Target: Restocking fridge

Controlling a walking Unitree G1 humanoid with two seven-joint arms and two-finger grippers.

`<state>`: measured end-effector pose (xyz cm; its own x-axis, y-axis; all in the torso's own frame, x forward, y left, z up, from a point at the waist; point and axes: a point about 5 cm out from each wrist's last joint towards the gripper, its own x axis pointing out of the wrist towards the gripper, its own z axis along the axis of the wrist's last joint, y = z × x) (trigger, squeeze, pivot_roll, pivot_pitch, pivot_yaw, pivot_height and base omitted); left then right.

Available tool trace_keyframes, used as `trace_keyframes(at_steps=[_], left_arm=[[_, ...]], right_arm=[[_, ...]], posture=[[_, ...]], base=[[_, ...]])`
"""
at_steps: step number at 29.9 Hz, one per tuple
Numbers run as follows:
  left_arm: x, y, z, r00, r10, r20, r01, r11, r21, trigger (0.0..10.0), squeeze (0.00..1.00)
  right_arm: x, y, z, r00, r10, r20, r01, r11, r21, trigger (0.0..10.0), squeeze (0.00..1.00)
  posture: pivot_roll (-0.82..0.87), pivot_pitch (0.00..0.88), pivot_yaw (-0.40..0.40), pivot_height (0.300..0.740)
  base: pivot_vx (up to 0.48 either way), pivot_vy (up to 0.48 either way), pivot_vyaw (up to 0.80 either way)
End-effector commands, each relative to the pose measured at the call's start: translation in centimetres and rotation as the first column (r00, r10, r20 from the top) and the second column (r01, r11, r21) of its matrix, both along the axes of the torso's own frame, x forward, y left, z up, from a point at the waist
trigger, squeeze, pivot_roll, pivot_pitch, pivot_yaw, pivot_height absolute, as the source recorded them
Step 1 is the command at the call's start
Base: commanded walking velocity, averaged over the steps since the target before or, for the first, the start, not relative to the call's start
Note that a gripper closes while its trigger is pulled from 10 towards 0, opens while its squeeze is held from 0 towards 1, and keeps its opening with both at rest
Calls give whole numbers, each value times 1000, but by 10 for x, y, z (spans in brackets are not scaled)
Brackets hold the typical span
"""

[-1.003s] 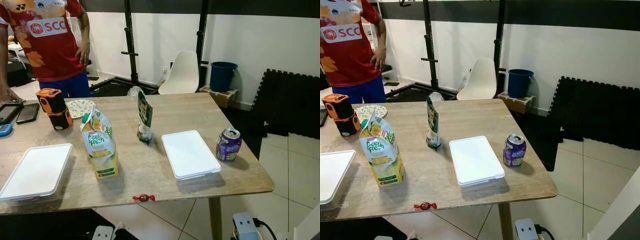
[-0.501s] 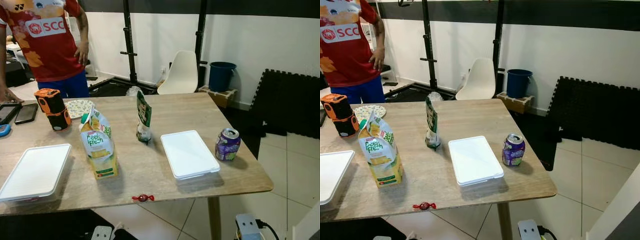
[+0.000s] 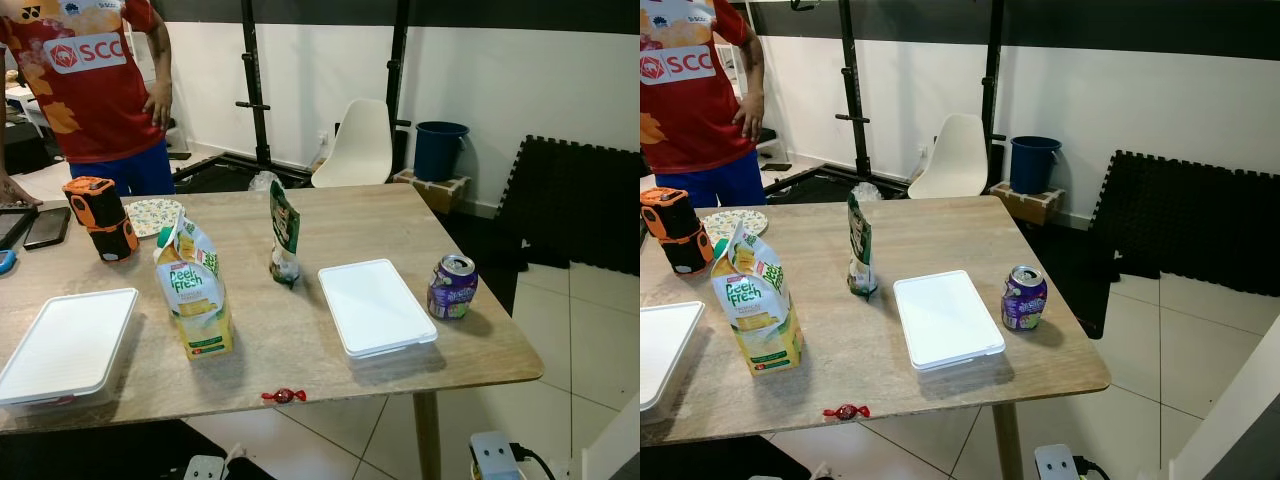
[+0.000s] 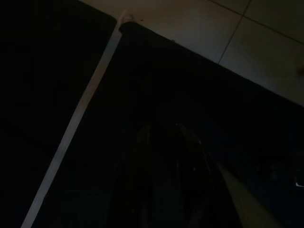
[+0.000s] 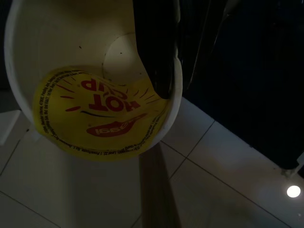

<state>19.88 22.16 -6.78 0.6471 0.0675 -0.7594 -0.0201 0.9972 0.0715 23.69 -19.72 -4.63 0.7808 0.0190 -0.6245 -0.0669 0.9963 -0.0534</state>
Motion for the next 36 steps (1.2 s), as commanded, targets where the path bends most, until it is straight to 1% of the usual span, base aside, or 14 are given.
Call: trace_keyframes(at_steps=[1,5,8,9,11,15,17,19,25,28,30,32,34,36], left_arm=[[-3,4,0,1000,-31,-5,31,999,29,10000,0],[-1,7,1,1000,9,0,-9,1000,26,10000,0],[3,5,3,999,-37,8,37,999,28,10000,0],[2,7,2,1000,5,2,-5,999,36,10000,0],[0,8,2,1000,27,-1,-27,999,32,10000,0],[1,6,2,1000,0,2,-1,1000,15,10000,0],[1,6,2,1000,0,5,0,1000,19,10000,0],[-1,7,1,999,39,2,-39,999,16,10000,0],[-2,5,0,1000,27,4,-27,1000,-4,10000,0],[-5,4,-2,999,49,-1,-49,999,-19,10000,0],[-5,1,-2,1000,6,0,-6,1000,-27,10000,0],[-4,1,-2,1000,3,-4,-3,1000,-15,10000,0],[-6,3,-3,999,41,-16,-42,999,-7,10000,0],[-5,2,-2,1000,29,-11,-30,999,-18,10000,0]], right_arm=[[-1,0,-1,999,-39,1,39,999,23,10000,0],[-4,3,-4,1000,12,-17,-12,1000,-6,10000,0],[-2,0,-2,999,-50,-1,50,998,31,10000,0],[-4,2,-4,999,-26,-22,27,1000,10,10000,0],[-6,3,-5,999,1,-32,-1,1000,-7,10000,0],[-2,1,-2,999,-31,-13,32,999,9,10000,0],[1,2,0,1000,-29,-1,29,999,17,10000,0],[-1,5,-2,1000,19,-12,-19,1000,-11,10000,0],[1,5,0,1000,8,8,-8,1000,3,10000,0],[-3,6,-3,999,35,-15,-36,999,-23,10000,0],[0,5,-1,1000,-7,7,7,1000,7,10000,0],[-1,6,-1,1000,-5,4,5,1000,12,10000,0],[-7,8,-6,998,59,-29,-60,998,-28,10000,0],[-8,6,-6,998,46,-31,-47,998,-31,10000,0]], posture=[[-20,75,7,740],[-25,80,26,740],[-15,68,5,740],[-10,68,17,740],[-10,68,17,740],[-20,66,12,740],[-18,61,4,740],[-16,64,14,740],[-20,63,3,740],[-23,70,26,740],[-32,70,16,740],[-24,69,5,740],[-26,73,19,740],[-37,79,33,740]], base=[[0,0,0],[0,0,0],[0,0,0],[0,0,0],[0,0,0],[0,0,0],[0,0,0],[0,0,0],[0,0,0],[0,0,0],[0,0,0],[0,0,0],[0,0,0],[0,0,0]])
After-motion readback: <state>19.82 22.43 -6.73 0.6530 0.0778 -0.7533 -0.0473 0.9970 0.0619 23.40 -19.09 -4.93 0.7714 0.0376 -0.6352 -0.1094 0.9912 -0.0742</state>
